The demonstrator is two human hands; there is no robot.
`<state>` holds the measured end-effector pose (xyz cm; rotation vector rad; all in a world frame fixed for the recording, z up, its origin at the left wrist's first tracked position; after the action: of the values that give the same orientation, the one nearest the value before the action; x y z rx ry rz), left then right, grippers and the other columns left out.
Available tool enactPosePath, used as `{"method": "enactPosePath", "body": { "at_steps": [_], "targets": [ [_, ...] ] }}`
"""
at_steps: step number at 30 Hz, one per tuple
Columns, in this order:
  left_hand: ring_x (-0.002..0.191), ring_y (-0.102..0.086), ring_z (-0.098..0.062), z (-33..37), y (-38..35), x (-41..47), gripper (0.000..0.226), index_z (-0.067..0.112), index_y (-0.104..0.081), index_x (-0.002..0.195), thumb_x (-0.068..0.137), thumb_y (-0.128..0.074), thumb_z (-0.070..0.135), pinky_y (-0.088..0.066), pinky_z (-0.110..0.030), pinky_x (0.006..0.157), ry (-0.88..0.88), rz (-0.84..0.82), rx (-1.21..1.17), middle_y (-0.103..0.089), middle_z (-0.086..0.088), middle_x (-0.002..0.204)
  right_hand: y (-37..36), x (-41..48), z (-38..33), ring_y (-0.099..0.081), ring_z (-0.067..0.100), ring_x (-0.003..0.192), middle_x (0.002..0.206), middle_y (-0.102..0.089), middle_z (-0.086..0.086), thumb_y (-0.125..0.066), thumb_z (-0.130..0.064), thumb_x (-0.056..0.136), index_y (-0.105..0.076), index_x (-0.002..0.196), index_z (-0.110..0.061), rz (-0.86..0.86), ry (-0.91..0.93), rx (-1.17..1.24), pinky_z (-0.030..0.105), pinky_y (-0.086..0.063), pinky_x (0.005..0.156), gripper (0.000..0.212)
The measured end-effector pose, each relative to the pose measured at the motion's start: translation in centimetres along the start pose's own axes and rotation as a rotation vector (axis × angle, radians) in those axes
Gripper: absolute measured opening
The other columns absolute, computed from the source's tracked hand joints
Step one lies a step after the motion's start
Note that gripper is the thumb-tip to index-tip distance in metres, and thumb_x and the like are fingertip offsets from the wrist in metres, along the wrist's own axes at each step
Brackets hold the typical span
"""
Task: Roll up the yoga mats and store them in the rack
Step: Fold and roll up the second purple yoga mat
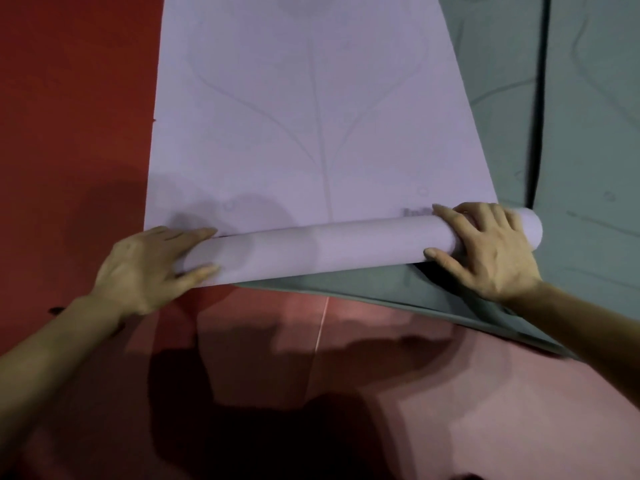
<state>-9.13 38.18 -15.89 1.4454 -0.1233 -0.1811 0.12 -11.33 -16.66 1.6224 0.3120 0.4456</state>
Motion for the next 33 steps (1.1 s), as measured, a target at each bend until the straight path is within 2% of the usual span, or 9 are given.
{"method": "enactPosePath", "body": {
  "at_steps": [5,8,11,15,19,24,27,31,33],
  "targets": [
    [0.096,-0.062,-0.036,0.0,-0.9,0.5,0.063,0.017,-0.067,0.133,0.096,-0.045,0.063,-0.054,-0.049,0.074,-0.010,0.129,0.016,-0.066,-0.012,0.114,-0.5,1.0,1.0,-0.054,0.040,0.109,0.126,-0.059,0.015,-0.035,-0.073,0.097,-0.054,0.143,-0.015,-0.047,0.074,-0.012,0.054,-0.040,0.101,0.076],
    [0.093,-0.062,-0.039,1.3,-1.3,0.4,0.049,0.005,-0.069,0.116,0.097,-0.057,0.048,-0.049,-0.049,0.075,0.075,0.308,0.012,-0.068,-0.017,0.108,-0.5,2.3,1.7,-0.056,0.039,0.112,0.129,-0.059,0.014,-0.037,-0.070,0.097,-0.055,0.138,-0.014,-0.055,0.100,0.014,0.052,-0.041,0.100,0.072],
    [0.096,-0.067,-0.040,2.7,-2.1,0.0,0.031,0.002,-0.072,0.107,0.104,-0.056,0.029,-0.051,-0.050,0.084,0.057,0.438,-0.051,-0.072,-0.017,0.110,-0.5,3.2,1.9,-0.055,0.039,0.110,0.127,-0.059,0.013,-0.038,-0.070,0.098,-0.058,0.135,-0.018,-0.048,0.108,0.028,0.053,-0.041,0.101,0.068],
    [0.119,-0.065,-0.035,2.3,-2.5,-0.2,0.045,0.002,-0.067,0.128,0.099,-0.062,0.037,-0.047,-0.052,0.104,0.016,0.366,-0.032,-0.066,-0.015,0.133,-0.4,3.7,1.3,-0.055,0.040,0.108,0.123,-0.061,0.013,-0.044,-0.067,0.099,-0.065,0.134,-0.022,0.053,0.013,0.040,0.058,-0.039,0.107,0.061],
    [0.125,-0.062,-0.033,1.7,-2.4,0.2,0.052,0.004,-0.063,0.135,0.100,-0.057,0.043,-0.043,-0.051,0.109,0.003,0.335,-0.060,-0.063,-0.013,0.138,0.1,3.0,-0.9,-0.058,0.041,0.113,0.126,-0.065,0.013,-0.046,-0.059,0.103,-0.062,0.134,-0.021,0.114,-0.055,0.130,0.061,-0.041,0.106,0.052],
    [0.114,-0.067,-0.034,0.6,-2.4,2.3,0.051,0.006,-0.066,0.132,0.103,-0.050,0.046,-0.046,-0.049,0.101,0.008,0.345,-0.065,-0.070,-0.013,0.127,-0.9,3.0,-0.9,-0.041,0.038,0.144,0.151,-0.050,0.015,-0.042,-0.080,0.087,-0.047,0.152,-0.016,0.001,0.014,0.040,0.061,-0.019,0.122,0.091],
    [0.114,-0.065,-0.034,0.3,-1.6,3.7,0.049,0.011,-0.065,0.134,0.104,-0.051,0.048,-0.045,-0.049,0.100,0.056,0.325,-0.093,-0.071,-0.011,0.124,-0.9,5.2,-0.7,-0.045,0.039,0.139,0.144,-0.056,0.012,-0.035,-0.089,0.083,-0.051,0.147,-0.017,-0.034,0.011,-0.005,0.061,-0.019,0.121,0.097],
    [0.104,-0.066,-0.032,1.8,-1.4,4.4,0.034,0.009,-0.072,0.118,0.105,-0.055,0.036,-0.045,-0.043,0.096,0.131,0.437,-0.143,-0.073,-0.010,0.115,-1.0,7.3,-0.2,-0.050,0.040,0.128,0.135,-0.060,0.012,-0.029,-0.084,0.090,-0.054,0.142,-0.023,-0.056,-0.008,-0.019,0.063,-0.022,0.120,0.084],
    [0.111,-0.066,-0.031,1.7,-1.9,4.3,0.041,0.008,-0.070,0.125,0.103,-0.057,0.040,-0.044,-0.041,0.102,0.100,0.411,-0.103,-0.071,-0.010,0.123,-1.2,7.9,-0.1,-0.051,0.041,0.124,0.131,-0.061,0.014,-0.029,-0.081,0.092,-0.053,0.141,-0.024,-0.045,-0.023,-0.036,0.062,-0.023,0.119,0.079]
  ]
}}
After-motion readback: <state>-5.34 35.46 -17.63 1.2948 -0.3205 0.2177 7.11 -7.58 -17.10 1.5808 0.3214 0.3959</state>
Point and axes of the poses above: each hand's wrist, its own x-axis towards the middle knuckle, its own y-axis out of the back of the hand, z = x × y, the point moved 1 cm from there along x, towards the middle knuckle
